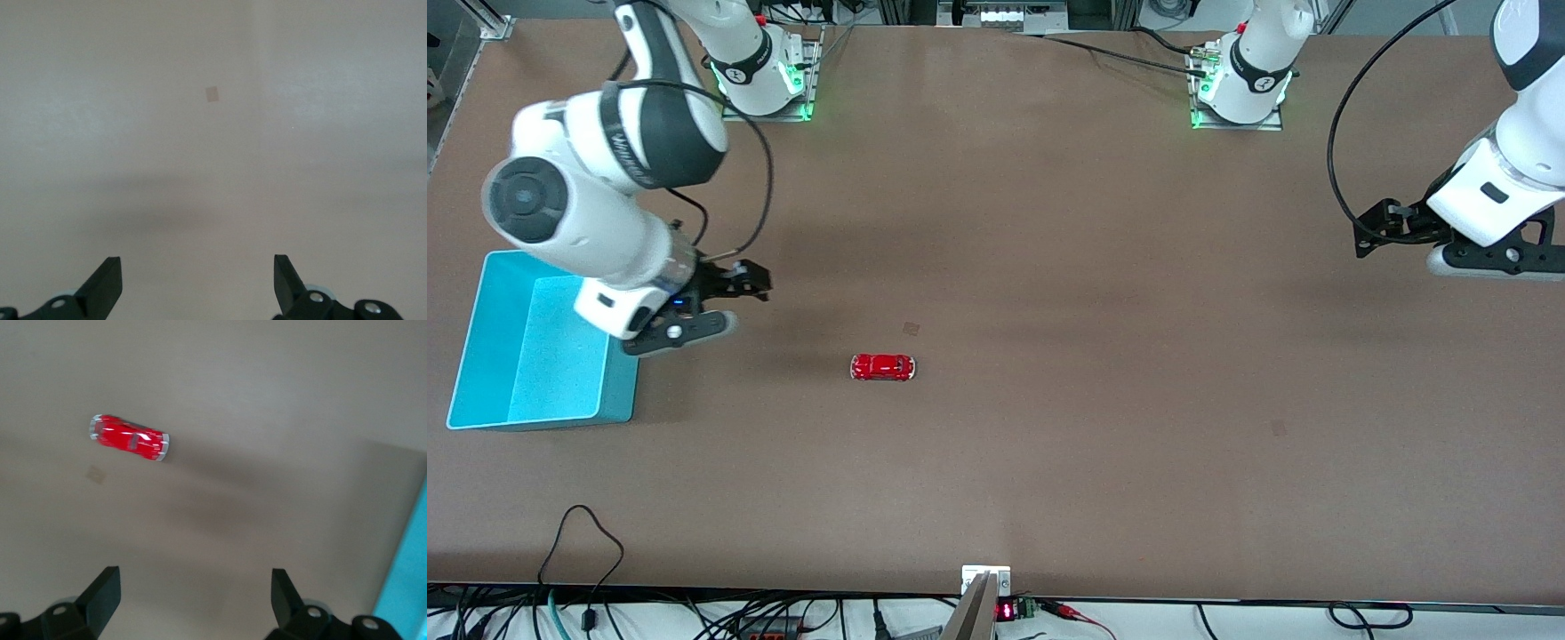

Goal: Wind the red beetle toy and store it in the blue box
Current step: 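Move the right gripper over the red car and lower it, then close the right gripper on the red car, then carry the red car with the right gripper over the blue box, then lower the car into the blue box and open the right gripper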

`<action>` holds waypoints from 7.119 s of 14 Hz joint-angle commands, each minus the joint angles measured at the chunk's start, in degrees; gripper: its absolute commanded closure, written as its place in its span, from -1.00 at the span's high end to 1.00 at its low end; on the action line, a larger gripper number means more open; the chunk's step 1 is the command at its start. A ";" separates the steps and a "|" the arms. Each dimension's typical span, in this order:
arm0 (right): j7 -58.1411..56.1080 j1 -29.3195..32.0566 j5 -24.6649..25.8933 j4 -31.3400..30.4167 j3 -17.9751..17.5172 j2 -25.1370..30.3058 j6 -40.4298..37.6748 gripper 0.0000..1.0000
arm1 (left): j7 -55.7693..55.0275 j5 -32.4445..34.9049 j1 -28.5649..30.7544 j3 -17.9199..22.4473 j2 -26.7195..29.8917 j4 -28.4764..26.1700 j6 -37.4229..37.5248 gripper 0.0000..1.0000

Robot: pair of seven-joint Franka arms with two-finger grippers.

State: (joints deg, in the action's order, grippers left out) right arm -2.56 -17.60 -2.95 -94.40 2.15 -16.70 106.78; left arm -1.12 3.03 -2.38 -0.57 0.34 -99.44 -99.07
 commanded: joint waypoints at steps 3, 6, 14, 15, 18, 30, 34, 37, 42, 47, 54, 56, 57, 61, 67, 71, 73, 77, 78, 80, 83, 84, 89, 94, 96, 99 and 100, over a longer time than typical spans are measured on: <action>-0.86 -4.80 -0.83 3.17 0.49 -1.85 -0.87 1.00 | -1.25 -1.01 -1.49 1.54 1.07 -1.54 -1.57 1.00; -0.69 -5.86 -0.83 3.26 0.49 -3.25 -0.34 1.00 | -1.26 -1.01 -1.49 1.45 1.07 -1.46 -0.08 1.00; -22.17 -6.74 -0.92 3.26 0.58 -8.17 6.43 1.00 | -2.49 -1.01 -1.67 1.45 1.07 -1.37 0.54 1.00; -26.66 -6.74 -0.83 3.35 0.58 -8.96 6.51 1.00 | -2.49 -1.01 -1.67 1.45 1.07 -1.37 0.54 1.00; -37.84 -6.83 -0.57 3.35 0.58 -11.16 6.86 1.00 | -2.40 -1.01 -1.67 1.45 1.07 -1.37 0.54 1.00; -53.84 -10.96 1.46 3.35 0.14 -21.53 24.52 1.00 | -2.49 -1.01 -1.75 1.36 0.63 -0.58 0.54 1.00; -60.10 -10.35 0.93 3.44 0.14 -22.15 25.14 1.00 | -2.49 -0.92 -1.75 1.45 0.63 -0.58 0.54 1.00; -60.28 -10.26 1.46 3.44 0.14 -23.20 27.51 1.00 | -2.49 -1.00 -1.75 1.36 0.63 -0.58 0.54 1.00; -60.36 -10.52 1.46 3.44 0.14 -24.61 27.87 1.00 | -2.49 -0.92 -1.75 1.45 0.63 -0.58 0.54 1.00; -60.28 -10.87 1.37 3.35 0.14 -26.72 31.12 1.00 | -2.49 -0.92 -1.84 1.36 0.63 -0.58 0.54 1.00; -60.19 -11.40 1.37 3.17 0.05 -27.25 30.68 1.00 | -2.49 -0.92 -1.84 1.10 0.63 -0.58 0.54 1.00; -60.10 -11.58 1.46 3.26 0.05 -27.25 30.77 1.00 | -2.49 -0.92 -1.84 1.10 0.63 -0.49 0.54 1.00; -60.10 -11.84 1.54 3.26 0.05 -27.42 30.86 1.00 | -2.49 -0.92 -1.84 1.10 0.63 -0.58 0.54 1.00; -59.84 -11.84 1.46 3.35 0.05 -27.42 30.86 -0.23 | -2.49 -1.00 -1.76 1.10 0.63 -0.58 0.54 1.00; -59.05 -11.58 0.93 3.70 0.49 -26.29 30.42 -0.61 | -2.49 -0.92 -1.84 1.10 0.63 -0.58 0.54 1.00; -52.84 -12.37 0.58 4.31 5.05 -22.87 29.55 -0.62 | -2.49 -0.92 -1.84 1.10 0.63 -0.49 0.54 1.00; -46.42 -12.11 0.58 4.31 6.63 -19.97 27.27 -0.62 | -2.49 -0.92 -1.84 1.10 0.63 -0.49 0.54 1.00; -38.85 -5.54 0.49 4.14 7.96 -15.48 21.73 -0.62 | -2.49 -0.92 -1.75 1.10 0.63 -0.49 0.54 1.00; -38.05 -2.38 0.40 3.96 7.96 -14.34 21.46 -0.62 | -2.49 -0.92 -1.75 1.10 0.63 -0.49 0.54 1.00; -37.60 1.85 0.40 3.00 7.96 -12.49 21.19 -0.62 | -2.49 -0.92 -1.84 1.10 0.63 -0.49 0.54 1.00; -36.21 10.45 0.32 0.28 7.79 -10.03 21.10 -0.64 | -2.40 -0.92 -1.75 1.10 0.63 -0.49 0.54 1.00; -33.58 13.27 0.31 -0.34 7.70 -9.85 21.10 -0.67 | -2.40 -0.92 -1.75 1.10 0.63 -0.49 0.54 1.00; -23.38 23.91 -1.09 -7.72 7.17 -8.53 18.47 -0.86 | -2.49 -0.92 -1.75 1.10 0.63 -0.49 0.54 1.00; -18.62 29.02 -1.88 -7.99 7.08 -9.14 19.25 -0.87 | -2.49 -0.92 -1.84 1.10 0.63 -0.49 0.63 1.00; -18.62 29.03 -1.71 -7.99 7.17 -10.89 21.62 -0.88 | -2.49 -0.92 -1.84 1.10 0.63 -0.49 0.54 1.00; -19.40 30.25 -1.62 -9.04 7.17 -14.58 25.84 -0.87 | -2.49 -0.92 -1.84 1.10 0.72 -0.58 0.63 1.00; -19.49 30.26 -1.62 -9.05 7.08 -15.38 26.11 -0.87 | -2.49 -0.92 -1.84 0.92 0.72 -0.49 0.63 1.00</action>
State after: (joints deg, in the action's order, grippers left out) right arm -22.12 11.12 -4.18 -103.09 10.23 -30.64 131.17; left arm -3.16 2.75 -3.68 0.08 0.61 -100.39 -99.03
